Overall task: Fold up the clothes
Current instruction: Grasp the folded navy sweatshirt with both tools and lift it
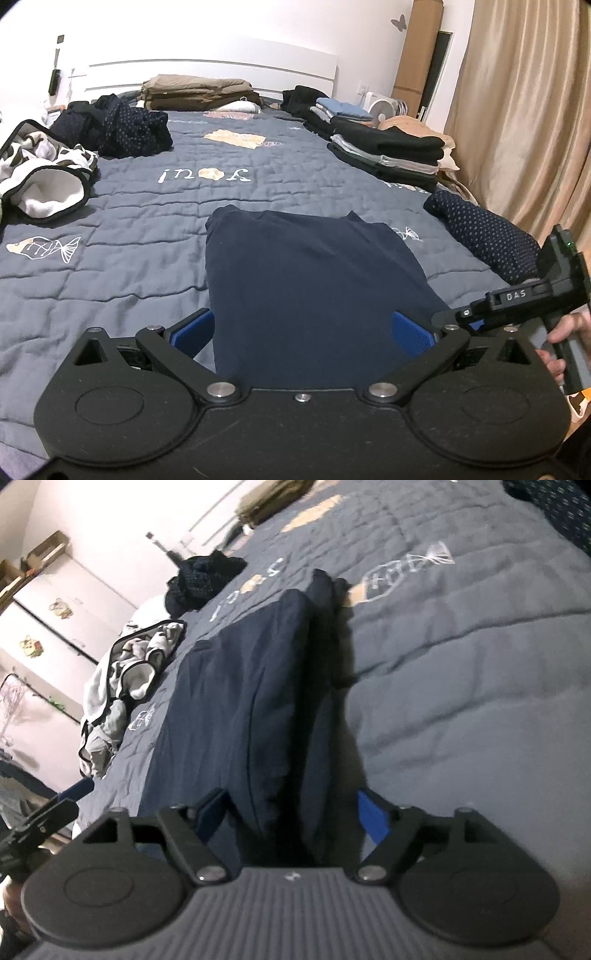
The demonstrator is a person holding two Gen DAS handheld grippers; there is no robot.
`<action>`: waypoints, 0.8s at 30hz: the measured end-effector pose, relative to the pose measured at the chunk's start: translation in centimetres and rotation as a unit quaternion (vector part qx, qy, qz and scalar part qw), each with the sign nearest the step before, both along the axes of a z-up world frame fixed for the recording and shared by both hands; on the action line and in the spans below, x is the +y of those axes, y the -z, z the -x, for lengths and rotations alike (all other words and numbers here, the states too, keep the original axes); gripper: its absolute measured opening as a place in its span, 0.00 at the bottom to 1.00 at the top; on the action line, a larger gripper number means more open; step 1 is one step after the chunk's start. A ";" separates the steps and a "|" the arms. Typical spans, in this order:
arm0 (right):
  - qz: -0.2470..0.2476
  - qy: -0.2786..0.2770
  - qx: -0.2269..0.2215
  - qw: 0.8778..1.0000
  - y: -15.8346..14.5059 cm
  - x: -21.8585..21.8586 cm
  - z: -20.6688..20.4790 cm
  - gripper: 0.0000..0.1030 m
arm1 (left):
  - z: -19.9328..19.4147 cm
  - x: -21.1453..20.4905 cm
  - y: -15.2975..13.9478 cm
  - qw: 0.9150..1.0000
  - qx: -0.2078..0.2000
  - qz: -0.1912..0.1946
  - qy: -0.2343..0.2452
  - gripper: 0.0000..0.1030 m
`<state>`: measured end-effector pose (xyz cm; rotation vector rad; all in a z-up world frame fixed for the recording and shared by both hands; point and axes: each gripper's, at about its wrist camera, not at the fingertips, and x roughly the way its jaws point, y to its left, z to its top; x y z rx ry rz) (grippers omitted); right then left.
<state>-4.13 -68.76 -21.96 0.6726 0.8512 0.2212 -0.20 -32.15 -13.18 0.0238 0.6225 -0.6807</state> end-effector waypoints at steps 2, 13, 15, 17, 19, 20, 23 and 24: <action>-0.008 -0.007 -0.010 1.000 0.1 0.4 -0.4 0.92 | 0.1 0.0 0.0 1.000 -0.001 0.000 0.000 1.00; -0.098 -0.047 0.005 0.994 1.4 1.1 -2.6 0.91 | -0.4 0.3 0.2 1.000 0.003 -0.004 -0.009 1.00; -0.099 -0.044 0.009 0.994 0.9 1.3 -3.0 0.91 | -0.5 0.3 0.3 1.000 0.005 -0.005 -0.012 1.00; -0.101 -0.051 0.001 0.994 0.5 1.9 -3.2 0.93 | -0.7 0.4 0.4 1.000 0.008 -0.004 -0.014 1.00; -0.091 -0.055 0.001 0.994 0.7 2.5 -3.3 0.93 | -1.2 0.6 0.4 1.000 0.015 0.001 -0.018 1.00; -0.088 -0.054 0.001 0.995 0.8 2.6 -3.3 0.93 | -1.5 0.8 0.4 1.000 0.019 0.004 -0.020 1.00; -0.097 -0.050 0.003 0.994 1.1 2.2 -3.3 0.93 | -2.8 1.1 0.3 0.999 0.029 0.003 -0.023 1.00; -0.101 -0.049 0.002 0.994 1.2 2.1 -3.3 0.93 | -3.6 1.3 0.2 0.999 0.032 0.002 -0.023 1.00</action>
